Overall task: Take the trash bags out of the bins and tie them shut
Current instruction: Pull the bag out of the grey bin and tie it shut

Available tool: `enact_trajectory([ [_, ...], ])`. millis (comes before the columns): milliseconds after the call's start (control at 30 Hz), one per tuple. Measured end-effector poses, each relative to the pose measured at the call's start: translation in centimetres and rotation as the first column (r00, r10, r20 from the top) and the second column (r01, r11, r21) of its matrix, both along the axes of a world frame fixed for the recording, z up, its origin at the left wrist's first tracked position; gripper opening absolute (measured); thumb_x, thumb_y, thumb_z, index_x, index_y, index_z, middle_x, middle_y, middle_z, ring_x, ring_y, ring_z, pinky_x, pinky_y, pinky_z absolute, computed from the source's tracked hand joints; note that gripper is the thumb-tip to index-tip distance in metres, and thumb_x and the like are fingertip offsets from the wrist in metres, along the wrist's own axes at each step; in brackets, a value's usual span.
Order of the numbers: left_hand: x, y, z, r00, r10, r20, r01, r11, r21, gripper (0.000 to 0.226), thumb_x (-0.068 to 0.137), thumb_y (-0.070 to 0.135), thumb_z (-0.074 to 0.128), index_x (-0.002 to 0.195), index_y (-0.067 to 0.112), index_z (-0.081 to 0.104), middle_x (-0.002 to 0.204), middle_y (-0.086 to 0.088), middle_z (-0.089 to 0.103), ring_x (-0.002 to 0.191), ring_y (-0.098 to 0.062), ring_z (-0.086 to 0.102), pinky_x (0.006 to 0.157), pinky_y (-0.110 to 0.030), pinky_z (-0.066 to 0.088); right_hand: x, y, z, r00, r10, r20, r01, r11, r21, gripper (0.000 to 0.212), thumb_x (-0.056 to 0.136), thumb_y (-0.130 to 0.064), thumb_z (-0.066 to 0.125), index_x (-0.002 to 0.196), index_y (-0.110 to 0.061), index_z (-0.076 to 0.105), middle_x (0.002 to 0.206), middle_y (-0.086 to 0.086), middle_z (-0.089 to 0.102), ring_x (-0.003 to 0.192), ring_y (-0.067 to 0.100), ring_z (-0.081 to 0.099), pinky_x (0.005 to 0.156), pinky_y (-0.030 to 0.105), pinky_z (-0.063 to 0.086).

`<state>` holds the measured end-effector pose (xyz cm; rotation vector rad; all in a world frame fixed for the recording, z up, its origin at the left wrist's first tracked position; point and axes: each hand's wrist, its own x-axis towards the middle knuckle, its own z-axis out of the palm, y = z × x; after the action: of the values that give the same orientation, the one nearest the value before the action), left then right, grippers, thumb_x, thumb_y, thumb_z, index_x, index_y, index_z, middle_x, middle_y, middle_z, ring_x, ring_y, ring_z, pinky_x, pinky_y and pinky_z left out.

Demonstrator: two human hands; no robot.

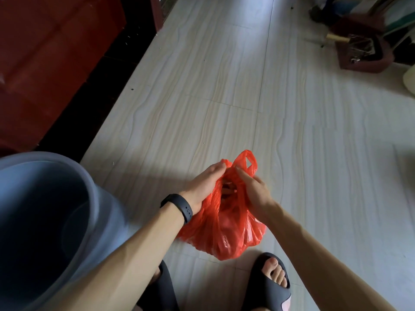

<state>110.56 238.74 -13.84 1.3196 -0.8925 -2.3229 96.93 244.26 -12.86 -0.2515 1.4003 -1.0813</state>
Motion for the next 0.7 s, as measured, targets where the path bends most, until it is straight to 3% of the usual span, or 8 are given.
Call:
enact_trajectory([
  [100, -0.6, 0.8, -0.6, 0.97, 0.239, 0.042, -0.237, 0.971, -0.041, 0.033, 0.09, 0.035, 0.068, 0.114, 0.013, 0.069, 0.097, -0.018, 0.072, 0.089, -0.036, 0.071, 0.076, -0.045, 0.059, 0.8, -0.1, 0.7, 0.999, -0.016, -0.047, 0.015, 1.0, -0.006, 0.035, 0.098, -0.031, 0.058, 0.101, 0.001, 0.072, 0.088, 0.02, 0.072, 0.073, 0.034, 0.069, 0.066, 0.042, 0.058],
  [200, -0.3, 0.7, -0.1, 0.925, 0.379, -0.002, -0.379, 0.925, 0.032, 0.028, 0.085, 0.024, 0.074, 0.108, 0.009, 0.073, 0.102, -0.018, 0.074, 0.093, -0.035, 0.071, 0.09, -0.049, 0.056, 1.0, 0.1, 0.6, 0.992, -0.092, -0.091, 0.092, 0.996, -0.004, 0.032, 0.1, -0.031, 0.054, 0.106, -0.007, 0.074, 0.1, 0.017, 0.076, 0.092, 0.034, 0.073, 0.086, 0.046, 0.059],
  [300, -0.1, 0.7, 0.1, 0.871, 0.49, -0.029, -0.488, 0.87, 0.067, 0.018, 0.09, 0.02, 0.068, 0.102, 0.009, 0.074, 0.094, -0.012, 0.074, 0.081, -0.026, 0.071, 0.082, -0.04, 0.058, 1.1, 0.2, 0.4, 0.948, -0.305, 0.089, 0.3, 0.952, 0.066, 0.039, 0.103, -0.033, 0.047, 0.113, -0.004, 0.071, 0.107, 0.021, 0.074, 0.102, 0.036, 0.071, 0.094, 0.05, 0.055],
  [367, 0.1, 1.0, -0.1, 0.828, 0.555, -0.079, -0.541, 0.828, 0.145, 0.015, 0.093, 0.02, 0.063, 0.101, 0.011, 0.073, 0.091, -0.009, 0.07, 0.081, -0.025, 0.068, 0.085, -0.042, 0.057, 0.9, 0.1, 0.2, 0.861, -0.445, 0.246, 0.428, 0.896, 0.121, 0.045, 0.104, -0.035, 0.041, 0.107, 0.001, 0.068, 0.102, 0.02, 0.073, 0.102, 0.036, 0.07, 0.095, 0.049, 0.053],
  [467, 1.0, 0.9, -0.2, 0.743, 0.667, -0.061, -0.644, 0.736, 0.208, 0.02, 0.097, 0.01, 0.052, 0.102, 0.014, 0.071, 0.077, -0.005, 0.064, 0.073, -0.018, 0.062, 0.07, -0.032, 0.057, -0.8, 0.2, -0.4, 0.733, -0.627, 0.264, 0.606, 0.778, 0.167, 0.031, 0.103, -0.022, 0.039, 0.078, -0.009, 0.054, 0.066, 0.006, 0.06, 0.073, 0.026, 0.067, 0.071, 0.038, 0.055],
  [567, 2.8, 0.1, 0.1, 0.711, 0.703, 0.024, -0.701, 0.704, 0.115, 0.028, 0.093, -0.001, 0.041, 0.08, 0.016, 0.058, 0.063, 0.003, 0.045, 0.055, -0.011, 0.044, 0.046, -0.018, 0.04, -3.3, 1.8, -0.8, 0.668, -0.736, 0.111, 0.713, 0.676, 0.189, 0.03, 0.091, 0.001, 0.03, 0.067, -0.015, 0.038, 0.045, -0.001, 0.036, 0.034, 0.013, 0.038, 0.041, 0.02, 0.04],
  [633, 3.5, 0.0, 0.1, 0.745, 0.663, 0.072, -0.667, 0.742, 0.063, 0.033, 0.09, -0.003, 0.035, 0.077, 0.018, 0.056, 0.053, 0.007, 0.04, 0.045, -0.007, 0.039, 0.048, -0.021, 0.029, -4.4, 3.3, -1.0, 0.66, -0.748, 0.064, 0.725, 0.658, 0.203, 0.032, 0.085, 0.005, 0.021, 0.064, -0.015, 0.034, 0.039, -0.004, 0.029, 0.029, 0.01, 0.023, 0.034, 0.014, 0.023],
  [700, 4.1, 0.0, -0.4, 0.762, 0.636, 0.121, -0.644, 0.764, 0.042, 0.039, 0.088, -0.003, 0.028, 0.078, 0.019, 0.058, 0.049, 0.009, 0.038, 0.037, -0.005, 0.037, 0.053, -0.024, 0.022, -4.8, 4.3, -1.4, 0.669, -0.743, 0.025, 0.72, 0.656, 0.224, 0.032, 0.082, 0.005, 0.018, 0.063, -0.016, 0.033, 0.041, -0.004, 0.027, 0.029, 0.009, 0.019, 0.034, 0.014, 0.016],
])
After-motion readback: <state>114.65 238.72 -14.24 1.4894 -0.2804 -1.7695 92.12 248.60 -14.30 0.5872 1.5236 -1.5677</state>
